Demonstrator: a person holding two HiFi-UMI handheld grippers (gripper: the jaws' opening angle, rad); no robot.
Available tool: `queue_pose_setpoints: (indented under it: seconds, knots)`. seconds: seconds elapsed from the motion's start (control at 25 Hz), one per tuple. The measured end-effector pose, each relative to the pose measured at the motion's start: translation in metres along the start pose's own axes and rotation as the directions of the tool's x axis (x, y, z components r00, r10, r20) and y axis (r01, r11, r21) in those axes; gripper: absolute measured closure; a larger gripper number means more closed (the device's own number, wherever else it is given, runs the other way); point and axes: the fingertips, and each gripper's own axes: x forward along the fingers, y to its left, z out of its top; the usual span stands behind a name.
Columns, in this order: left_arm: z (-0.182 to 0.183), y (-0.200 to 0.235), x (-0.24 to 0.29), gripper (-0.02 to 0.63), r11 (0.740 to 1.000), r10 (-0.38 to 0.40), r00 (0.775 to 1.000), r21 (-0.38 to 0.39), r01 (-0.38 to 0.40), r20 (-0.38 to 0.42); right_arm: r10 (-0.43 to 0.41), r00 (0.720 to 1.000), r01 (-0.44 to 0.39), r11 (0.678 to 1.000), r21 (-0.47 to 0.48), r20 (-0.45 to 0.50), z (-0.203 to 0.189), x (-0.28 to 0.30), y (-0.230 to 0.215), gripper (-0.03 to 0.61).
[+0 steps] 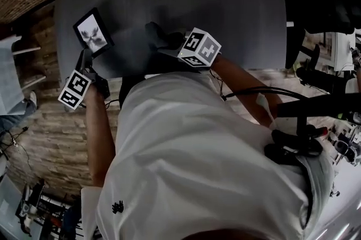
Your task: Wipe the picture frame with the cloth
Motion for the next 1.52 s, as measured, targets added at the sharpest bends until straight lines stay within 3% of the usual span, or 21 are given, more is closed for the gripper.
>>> queue_pose_setpoints:
  seconds: [0.2, 0.8, 1.32, 1.52]
  knots:
    - [0.011, 0.045, 0.021, 0.537, 0.998, 0.053, 0.998, -0.04, -0.054, -0.015, -0.037, 0.999, 0.038, 0.998, 0.042, -0.009, 0.011, 0.008, -0.002, 0.436]
    - [0.035, 0.162, 0.077, 0.537, 0.975, 0.208, 0.972, -0.057, -0.214, -0.105, -0.146, 0.989, 0.143, 0.98, 0.139, 0.007, 0.049, 0.049, 0.001, 0.436]
    - [0.027, 0.179, 0.098, 0.532, 0.972, 0.232, 0.956, -0.004, -0.237, -0.178, -0.162, 0.987, 0.161, 0.976, 0.15, -0.001, 0.057, 0.062, 0.003, 0.436]
    - [0.03, 0.176, 0.093, 0.519, 0.973, 0.23, 0.959, 0.036, -0.227, -0.163, -0.147, 0.989, 0.146, 0.981, 0.129, 0.002, 0.06, 0.059, 0.003, 0.436]
